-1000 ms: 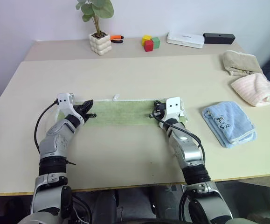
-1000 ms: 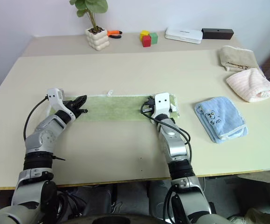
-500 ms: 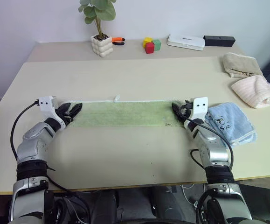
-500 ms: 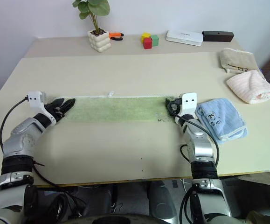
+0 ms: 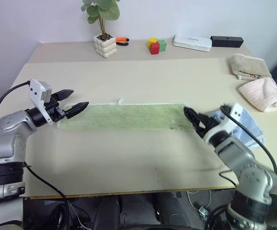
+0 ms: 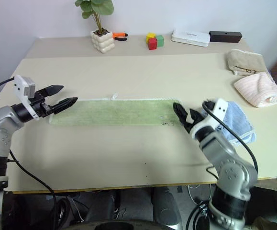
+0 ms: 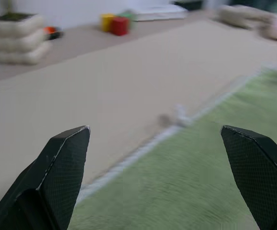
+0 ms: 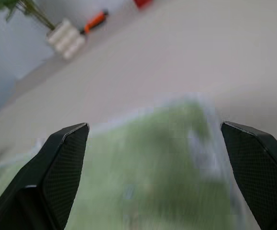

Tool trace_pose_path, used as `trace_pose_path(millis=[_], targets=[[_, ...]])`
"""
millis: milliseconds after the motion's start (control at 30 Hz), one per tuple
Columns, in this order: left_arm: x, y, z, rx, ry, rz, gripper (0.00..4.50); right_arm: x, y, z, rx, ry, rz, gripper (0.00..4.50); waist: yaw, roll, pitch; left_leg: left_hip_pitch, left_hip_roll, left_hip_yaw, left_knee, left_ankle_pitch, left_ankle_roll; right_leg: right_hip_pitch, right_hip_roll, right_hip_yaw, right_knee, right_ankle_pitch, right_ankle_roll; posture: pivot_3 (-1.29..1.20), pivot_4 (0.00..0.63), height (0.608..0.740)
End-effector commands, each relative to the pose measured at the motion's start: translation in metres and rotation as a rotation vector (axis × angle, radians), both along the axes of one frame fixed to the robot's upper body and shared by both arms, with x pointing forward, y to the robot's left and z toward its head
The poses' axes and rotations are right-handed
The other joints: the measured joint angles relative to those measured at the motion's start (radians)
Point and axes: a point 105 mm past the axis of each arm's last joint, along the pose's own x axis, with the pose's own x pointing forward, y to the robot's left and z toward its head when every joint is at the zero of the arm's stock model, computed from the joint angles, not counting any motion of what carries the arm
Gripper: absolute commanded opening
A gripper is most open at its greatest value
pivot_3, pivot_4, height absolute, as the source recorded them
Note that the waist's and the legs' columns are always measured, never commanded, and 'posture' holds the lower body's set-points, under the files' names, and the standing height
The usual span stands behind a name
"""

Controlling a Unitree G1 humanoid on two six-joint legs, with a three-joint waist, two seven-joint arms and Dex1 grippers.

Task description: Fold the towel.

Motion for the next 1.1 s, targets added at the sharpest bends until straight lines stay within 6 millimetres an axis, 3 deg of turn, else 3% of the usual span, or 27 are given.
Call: trace_pose_path(millis=[33, 133, 333, 667, 767, 1000, 1100], targets=[[-0.015, -0.01, 0.013, 0.024, -0.009, -0.144, 4.46, -0.018, -0.001, 0.002, 0.07, 0.015, -0.011, 4.46, 0.001, 0.0, 0.0, 0.0, 0.0, 0.0, 0.0, 0.0, 0.0, 0.0, 0.0, 0.0, 0.0, 0.0, 0.0, 0.0, 0.15, 0.74], [-0.022, -0.018, 0.014, 0.02, 0.013, -0.211, 4.46, -0.021, -0.002, -0.012, 0.129, 0.091, -0.052, 4.46, 0.0, 0.0, 0.0, 0.0, 0.0, 0.001, 0.0, 0.0, 0.0, 0.0, 0.0, 0.0, -0.002, -0.002, -0.003, 0.0, 0.15, 0.74], [-0.033, -0.031, 0.015, 0.019, 0.051, -0.29, 4.46, -0.015, 0.013, -0.021, 0.274, 0.151, -0.04, 4.46, -0.001, 0.0, 0.0, 0.0, 0.001, 0.001, 0.0, 0.0, 0.0, 0.0, 0.001, 0.001, -0.002, -0.002, -0.003, 0.0, 0.15, 0.74], [-0.037, -0.037, 0.016, -0.005, 0.032, -0.253, 4.46, 0.017, 0.025, -0.024, 0.39, 0.165, -0.061, 4.46, -0.014, 0.0, 0.0, 0.0, 0.002, 0.001, 0.0, 0.0, 0.0, 0.0, 0.001, 0.001, -0.003, -0.002, -0.004, 0.0, 0.15, 0.74], [-0.037, -0.036, 0.014, -0.002, 0.029, -0.232, 4.5, 0.029, 0.024, -0.025, 0.44, 0.174, -0.103, 3.61, -0.022, 0.0, 0.0, 0.0, 0.002, 0.001, 0.0, 0.0, 0.0, 0.0, 0.001, 0.001, -0.003, -0.002, -0.004, 0.0, 0.15, 0.74], [-0.037, -0.034, 0.013, -0.013, 0.014, -0.198, 4.5, 0.04, 0.023, -0.022, 0.46, 0.152, -0.139, 0.1, -0.023, 0.0, 0.0, -0.001, 0.002, 0.001, -0.001, 0.0, 0.0, -0.001, 0.002, 0.001, -0.003, -0.002, -0.004, 0.0, 0.15, 0.74], [-0.036, -0.034, 0.012, -0.015, 0.015, -0.191, 4.5, 0.04, 0.016, -0.018, 0.417, 0.13, -0.148, 0.04, -0.022, 0.0, 0.0, -0.001, 0.002, 0.001, -0.001, 0.0, 0.0, -0.001, 0.001, 0.001, -0.003, -0.002, -0.004, 0.0, 0.15, 0.74]])
